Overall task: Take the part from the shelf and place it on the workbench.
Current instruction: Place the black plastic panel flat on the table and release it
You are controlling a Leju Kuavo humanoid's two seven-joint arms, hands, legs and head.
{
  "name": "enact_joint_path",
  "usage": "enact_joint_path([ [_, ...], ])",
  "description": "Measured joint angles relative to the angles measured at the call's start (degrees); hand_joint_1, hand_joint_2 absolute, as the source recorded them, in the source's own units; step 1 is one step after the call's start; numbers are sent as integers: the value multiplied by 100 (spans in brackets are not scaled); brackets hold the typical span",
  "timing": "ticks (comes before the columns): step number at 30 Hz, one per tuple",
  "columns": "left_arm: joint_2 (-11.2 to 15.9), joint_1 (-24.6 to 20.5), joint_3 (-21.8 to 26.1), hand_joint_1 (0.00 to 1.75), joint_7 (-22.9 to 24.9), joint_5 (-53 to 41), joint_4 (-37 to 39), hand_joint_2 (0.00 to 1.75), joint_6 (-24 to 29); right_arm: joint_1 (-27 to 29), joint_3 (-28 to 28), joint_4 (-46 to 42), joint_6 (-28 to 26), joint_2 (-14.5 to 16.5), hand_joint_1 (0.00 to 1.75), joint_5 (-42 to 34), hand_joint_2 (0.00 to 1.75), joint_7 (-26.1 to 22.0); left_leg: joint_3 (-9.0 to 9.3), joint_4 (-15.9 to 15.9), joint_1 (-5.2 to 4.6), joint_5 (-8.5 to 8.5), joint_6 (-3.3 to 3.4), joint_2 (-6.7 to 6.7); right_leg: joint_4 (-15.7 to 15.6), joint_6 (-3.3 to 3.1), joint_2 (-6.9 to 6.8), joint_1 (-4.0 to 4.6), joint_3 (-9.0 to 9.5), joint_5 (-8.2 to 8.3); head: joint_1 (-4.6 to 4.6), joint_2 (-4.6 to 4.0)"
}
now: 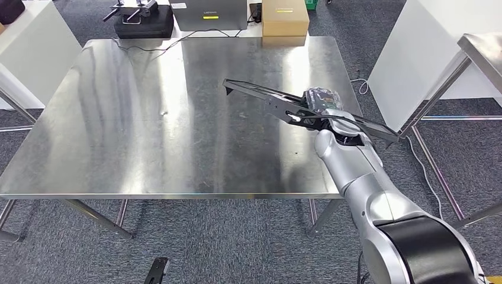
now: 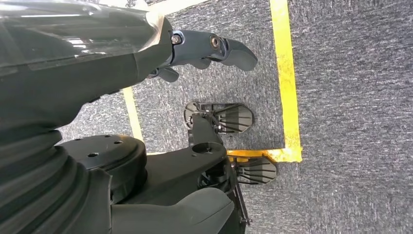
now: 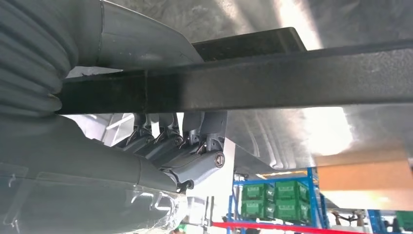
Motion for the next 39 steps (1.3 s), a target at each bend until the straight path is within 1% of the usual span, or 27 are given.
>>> enact_joint_path([
  [7,-36,22,2,0,-46,-1,0,175,-55,8,284,82,-56,217,175,316,175,-242,-5,1,-8,-2,2,0,-8,1,0,-2,2,-1,1,0],
  [14,-68,32,4,0,-73,-34,0,175,-57,24,445,135,-154,411,175,423,175,-407,-9,1,-17,-5,5,0,-12,1,-1,-5,2,-1,-1,0],
  [28,-107,37,4,0,-82,-95,0,175,-66,115,498,186,-156,499,175,409,175,-455,-13,0,-16,-4,5,0,-33,2,0,-1,13,0,-1,0],
  [32,-110,40,4,0,-109,-151,2,175,-91,160,497,207,-161,489,0,380,0,-456,-17,0,-16,-4,5,-1,-47,3,-1,1,20,0,1,0],
  [39,-110,43,2,0,-151,-205,2,175,-99,206,497,226,-238,450,0,365,0,-473,-18,0,-19,-7,8,-2,-63,4,-2,-2,29,1,1,0],
])
